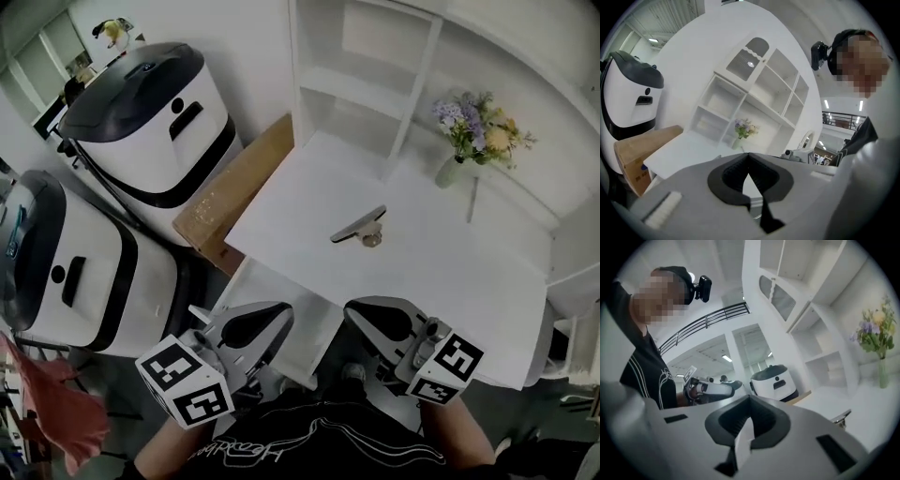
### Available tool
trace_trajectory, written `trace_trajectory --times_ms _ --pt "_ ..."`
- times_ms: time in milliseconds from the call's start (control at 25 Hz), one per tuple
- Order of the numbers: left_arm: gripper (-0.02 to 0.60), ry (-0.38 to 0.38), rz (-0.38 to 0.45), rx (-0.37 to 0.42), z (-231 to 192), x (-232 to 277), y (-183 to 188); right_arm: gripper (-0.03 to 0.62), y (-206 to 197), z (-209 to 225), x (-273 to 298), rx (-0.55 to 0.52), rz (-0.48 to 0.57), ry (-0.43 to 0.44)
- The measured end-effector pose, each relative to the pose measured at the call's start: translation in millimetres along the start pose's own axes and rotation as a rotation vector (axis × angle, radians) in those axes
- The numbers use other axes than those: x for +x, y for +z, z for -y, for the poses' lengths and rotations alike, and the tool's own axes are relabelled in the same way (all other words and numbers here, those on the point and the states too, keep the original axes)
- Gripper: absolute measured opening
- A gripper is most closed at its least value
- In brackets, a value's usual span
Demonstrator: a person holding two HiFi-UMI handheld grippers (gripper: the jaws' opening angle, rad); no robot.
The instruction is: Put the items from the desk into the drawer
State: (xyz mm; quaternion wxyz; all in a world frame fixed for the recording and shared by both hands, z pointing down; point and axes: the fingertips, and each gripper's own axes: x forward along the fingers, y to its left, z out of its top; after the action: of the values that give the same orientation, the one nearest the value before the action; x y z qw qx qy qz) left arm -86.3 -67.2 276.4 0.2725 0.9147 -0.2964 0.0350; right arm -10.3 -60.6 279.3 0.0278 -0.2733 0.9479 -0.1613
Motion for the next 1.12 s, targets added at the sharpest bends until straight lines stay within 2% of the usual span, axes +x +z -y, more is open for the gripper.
trace_trajectory --times_ms 280,520,640,680,720,760,840,1000,1120 --pt "0.008 -0.053 -0.006 0.023 24.4 32.3 2.7 0.008 22.4 24.5 -41.1 -0.009 0.048 -0.105" --pt "0.008 -0.052 -0.028 0.019 24.6 59.1 -1.4 0.009 8.7 67.5 -55.7 -0.043 -0.013 -0.207" --pt "0.008 -0.03 -0.04 0.011 17.8 69.7 -4.9 0.014 0.0 92.0 -54.7 -0.039 -0.043 -0.221" --pt "0.009 -0.021 -0.044 0.007 14.8 72.9 -6.0 0.035 -3.5 100.3 -52.6 -0.043 -0.055 -0.223" --pt "0.009 -0.012 -0.048 0.002 11.6 75.8 -6.9 0.105 -8.5 108.6 -49.9 -0.051 -0.074 -0.223" --pt "0.008 -0.002 -0.05 -0.002 8.5 78.4 -7.6 0.143 -14.5 116.9 -46.7 -0.068 -0.1 -0.222" --pt "0.009 0.018 -0.054 -0.008 2.6 83.2 -8.2 0.149 -26.8 133.1 -39.4 -0.138 -0.17 -0.218" --pt "0.009 0.061 -0.05 -0.003 -6.4 91.2 -6.1 0.156 -47.8 169.0 -28.1 -0.377 -0.349 -0.235" --pt "0.008 0.1 -0.052 0.004 -14.5 92.5 -6.1 0.162 -63.4 193.6 -17.3 -0.497 -0.444 -0.22"
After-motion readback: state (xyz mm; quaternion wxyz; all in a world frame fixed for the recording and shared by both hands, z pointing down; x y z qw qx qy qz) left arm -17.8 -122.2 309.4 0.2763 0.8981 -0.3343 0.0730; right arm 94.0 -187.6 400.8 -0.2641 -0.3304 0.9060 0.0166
